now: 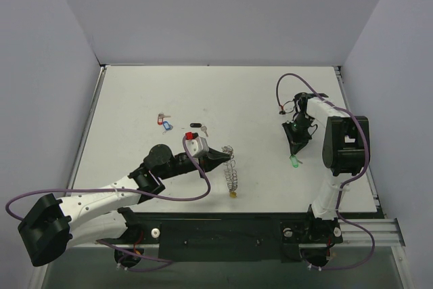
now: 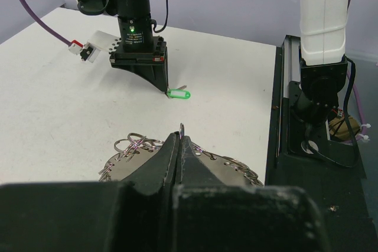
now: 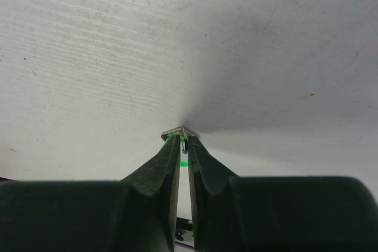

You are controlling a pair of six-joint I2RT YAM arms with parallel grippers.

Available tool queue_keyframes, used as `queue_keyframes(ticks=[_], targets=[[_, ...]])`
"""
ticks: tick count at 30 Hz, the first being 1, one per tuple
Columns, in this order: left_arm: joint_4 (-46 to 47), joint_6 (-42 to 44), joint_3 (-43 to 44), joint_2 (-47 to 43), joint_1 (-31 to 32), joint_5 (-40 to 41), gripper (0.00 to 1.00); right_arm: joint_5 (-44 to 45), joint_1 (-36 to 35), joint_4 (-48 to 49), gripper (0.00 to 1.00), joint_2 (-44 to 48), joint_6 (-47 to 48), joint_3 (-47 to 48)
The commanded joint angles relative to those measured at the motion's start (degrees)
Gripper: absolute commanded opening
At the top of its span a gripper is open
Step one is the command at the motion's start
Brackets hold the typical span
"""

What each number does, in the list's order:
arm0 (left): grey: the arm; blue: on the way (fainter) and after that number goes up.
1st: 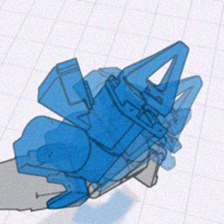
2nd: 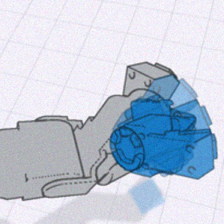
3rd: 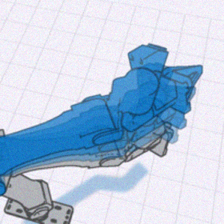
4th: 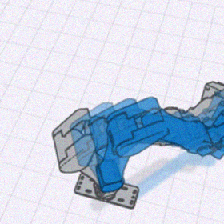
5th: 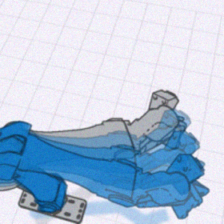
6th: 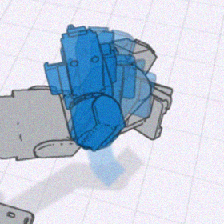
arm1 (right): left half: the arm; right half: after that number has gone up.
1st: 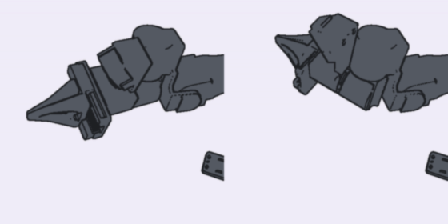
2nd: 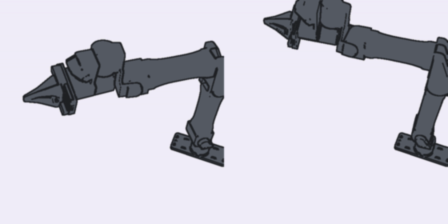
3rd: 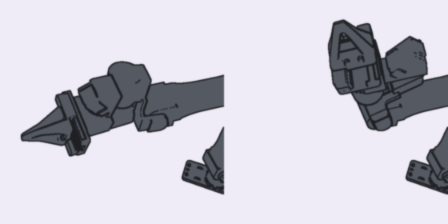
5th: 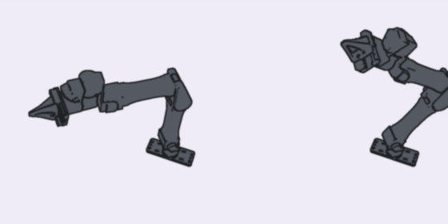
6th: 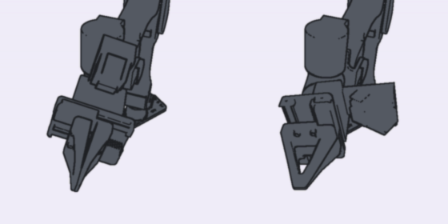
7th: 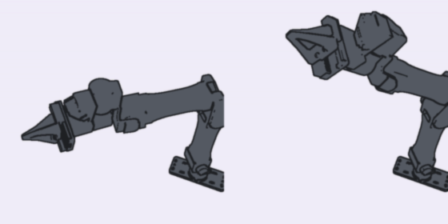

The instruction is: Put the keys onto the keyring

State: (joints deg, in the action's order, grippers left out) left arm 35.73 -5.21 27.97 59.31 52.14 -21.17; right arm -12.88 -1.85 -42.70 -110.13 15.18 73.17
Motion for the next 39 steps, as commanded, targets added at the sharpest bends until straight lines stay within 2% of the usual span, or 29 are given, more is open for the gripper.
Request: queue_keyframes(ticks=[1, 39], targets=[[2.9, 0.6, 0.5, -1.7, -0.2, 0.5, 0.0, 0.1, 0.3, -3.4, 0.08, 1.1, 0.0, -0.6], [2.8, 0.6, 0.3, -2.0, -0.2, 0.7, 0.0, 0.0, 0.4, -3.6, 0.09, -0.2, 0.1, -0.6]])
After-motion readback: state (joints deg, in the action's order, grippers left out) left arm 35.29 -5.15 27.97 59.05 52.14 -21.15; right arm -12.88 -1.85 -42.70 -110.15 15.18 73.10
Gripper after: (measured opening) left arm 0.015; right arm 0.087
